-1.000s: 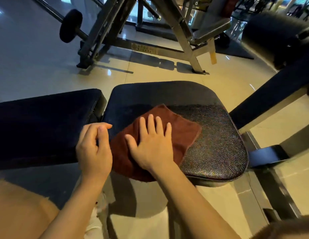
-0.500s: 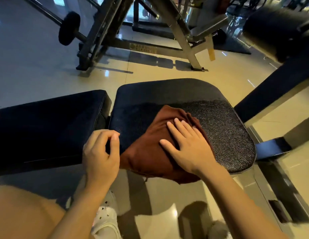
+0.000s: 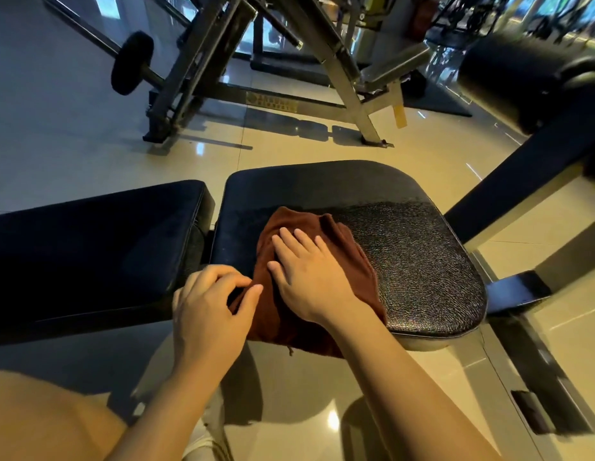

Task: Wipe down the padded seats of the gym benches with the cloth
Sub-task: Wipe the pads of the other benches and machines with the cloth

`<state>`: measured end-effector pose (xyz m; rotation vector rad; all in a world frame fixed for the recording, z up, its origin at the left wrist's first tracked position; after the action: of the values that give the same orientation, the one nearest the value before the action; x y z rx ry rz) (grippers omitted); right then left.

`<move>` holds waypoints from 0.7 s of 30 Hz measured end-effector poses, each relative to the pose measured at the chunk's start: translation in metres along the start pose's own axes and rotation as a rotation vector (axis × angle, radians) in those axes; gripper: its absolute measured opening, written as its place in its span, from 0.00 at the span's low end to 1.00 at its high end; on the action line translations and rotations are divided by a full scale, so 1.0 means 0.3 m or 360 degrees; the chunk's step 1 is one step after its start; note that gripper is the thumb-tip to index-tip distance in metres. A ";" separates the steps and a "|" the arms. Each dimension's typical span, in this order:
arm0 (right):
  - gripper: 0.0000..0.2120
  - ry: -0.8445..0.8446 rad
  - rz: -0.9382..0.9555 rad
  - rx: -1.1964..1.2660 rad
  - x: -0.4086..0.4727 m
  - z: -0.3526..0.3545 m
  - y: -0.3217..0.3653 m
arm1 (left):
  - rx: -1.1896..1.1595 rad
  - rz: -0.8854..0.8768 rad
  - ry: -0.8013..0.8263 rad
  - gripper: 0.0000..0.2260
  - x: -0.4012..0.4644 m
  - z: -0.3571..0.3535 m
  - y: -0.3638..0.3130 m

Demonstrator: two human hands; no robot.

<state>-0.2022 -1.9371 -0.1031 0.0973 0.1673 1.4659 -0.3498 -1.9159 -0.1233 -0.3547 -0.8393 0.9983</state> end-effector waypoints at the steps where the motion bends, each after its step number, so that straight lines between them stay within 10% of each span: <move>1: 0.26 0.0006 0.0043 0.0030 0.015 -0.002 0.017 | -0.0036 0.0047 -0.0003 0.15 0.001 0.008 0.010; 21: 0.12 -0.0283 0.0166 -0.0028 0.227 0.166 -0.044 | -0.0101 0.0310 0.0043 0.04 0.026 0.088 0.055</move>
<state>-0.1743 -1.8688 -0.0601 0.2240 0.0051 1.5538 -0.3773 -1.9034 -0.1128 -0.5106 -0.8242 1.1465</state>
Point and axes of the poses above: each hand's wrist, its own x-axis towards the middle knuckle, its own z-axis out of the back of the hand, y = z × x, the point moved 5 cm from there along x, towards the middle knuckle, and after that the axes turned 4 degrees about z, right-handed, at the moved point
